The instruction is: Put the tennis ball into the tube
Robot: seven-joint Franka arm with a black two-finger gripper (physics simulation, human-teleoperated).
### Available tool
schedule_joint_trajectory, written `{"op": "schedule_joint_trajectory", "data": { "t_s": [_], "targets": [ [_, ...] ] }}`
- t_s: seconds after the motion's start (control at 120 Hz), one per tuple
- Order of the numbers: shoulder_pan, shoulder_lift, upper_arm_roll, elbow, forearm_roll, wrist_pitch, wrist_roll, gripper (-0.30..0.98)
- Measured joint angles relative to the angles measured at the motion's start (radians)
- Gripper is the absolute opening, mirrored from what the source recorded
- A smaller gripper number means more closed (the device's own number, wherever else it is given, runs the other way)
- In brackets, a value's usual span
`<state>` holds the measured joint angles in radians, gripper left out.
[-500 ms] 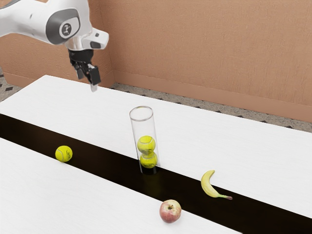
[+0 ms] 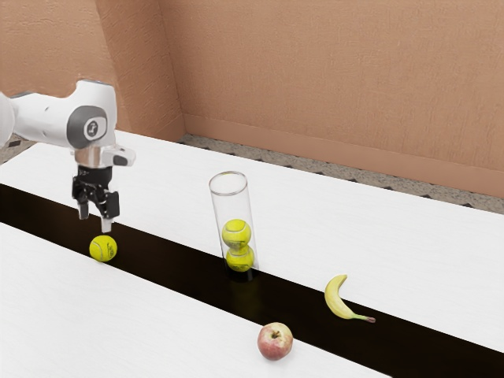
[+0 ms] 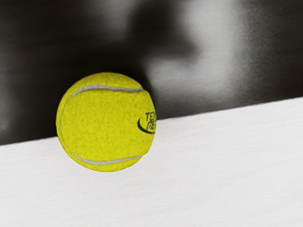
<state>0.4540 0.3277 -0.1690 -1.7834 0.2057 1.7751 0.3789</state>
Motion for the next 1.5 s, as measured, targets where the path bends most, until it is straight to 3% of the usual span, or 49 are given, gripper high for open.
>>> {"op": "schedule_joint_trajectory", "data": {
  "t_s": [0.167,0.417,0.6,0.85,0.967,1.075,1.175,1.5],
  "targets": [
    [0.025,0.092,0.007,0.003,-0.006,0.051,0.002,0.69],
    [0.029,0.090,0.020,-0.072,-0.054,0.165,-0.001,0.66],
    [0.030,0.098,0.022,-0.088,-0.073,0.254,-0.005,0.47],
    [0.030,0.119,0.022,-0.108,-0.108,0.357,-0.010,0.41],
    [0.020,0.007,0.016,-0.172,-0.110,0.373,-0.015,0.32],
    [-0.005,-0.145,-0.047,-0.184,-0.106,0.381,-0.021,0.25],
    [-0.022,-0.207,-0.109,-0.167,-0.105,0.386,-0.029,0.23],
    [-0.049,-0.244,-0.290,-0.041,-0.141,0.395,-0.052,0.19]
  ]
}}
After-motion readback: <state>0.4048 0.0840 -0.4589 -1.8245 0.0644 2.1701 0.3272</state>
